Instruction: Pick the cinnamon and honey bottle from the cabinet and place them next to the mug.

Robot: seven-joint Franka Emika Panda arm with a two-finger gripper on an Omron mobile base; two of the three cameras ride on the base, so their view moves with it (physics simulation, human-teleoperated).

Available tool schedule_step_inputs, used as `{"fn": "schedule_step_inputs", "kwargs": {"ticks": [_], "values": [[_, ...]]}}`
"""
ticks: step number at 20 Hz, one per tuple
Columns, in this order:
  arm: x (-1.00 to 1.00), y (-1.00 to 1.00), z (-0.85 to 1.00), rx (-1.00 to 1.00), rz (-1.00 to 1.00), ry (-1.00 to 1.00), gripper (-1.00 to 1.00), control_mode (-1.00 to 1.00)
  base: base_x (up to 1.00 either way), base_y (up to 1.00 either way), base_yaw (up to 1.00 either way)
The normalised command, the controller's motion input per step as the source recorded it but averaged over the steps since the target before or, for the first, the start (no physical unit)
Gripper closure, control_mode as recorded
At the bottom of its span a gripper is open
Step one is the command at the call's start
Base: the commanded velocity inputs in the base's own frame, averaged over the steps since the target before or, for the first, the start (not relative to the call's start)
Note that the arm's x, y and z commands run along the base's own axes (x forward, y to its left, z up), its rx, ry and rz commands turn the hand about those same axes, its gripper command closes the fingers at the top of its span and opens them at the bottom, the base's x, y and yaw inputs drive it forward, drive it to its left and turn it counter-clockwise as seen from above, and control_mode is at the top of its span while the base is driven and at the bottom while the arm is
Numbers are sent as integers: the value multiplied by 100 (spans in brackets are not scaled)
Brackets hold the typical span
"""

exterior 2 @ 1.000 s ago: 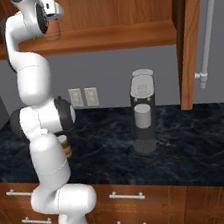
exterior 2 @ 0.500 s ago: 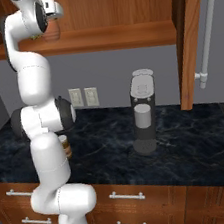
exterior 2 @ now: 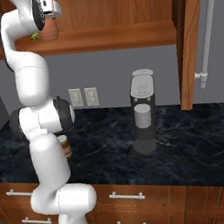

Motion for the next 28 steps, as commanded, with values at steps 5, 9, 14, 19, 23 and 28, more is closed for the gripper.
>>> {"fn": "schedule_step_inputs", "kwargs": {"ticks": [5,9,14,19,23,28], "values": [[-51,0,0,0,0,-4,100,-100,0,0,0],[-69,0,-1,0,0,0,100,-100,0,0,0],[-84,-4,-6,1,0,0,100,-100,0,0,0],[-99,-19,-21,2,0,-1,100,-100,0,0,0],[-99,-34,-39,2,0,0,100,-100,0,0,0],[-99,-34,-37,2,0,0,100,-100,0,0,0]]}}
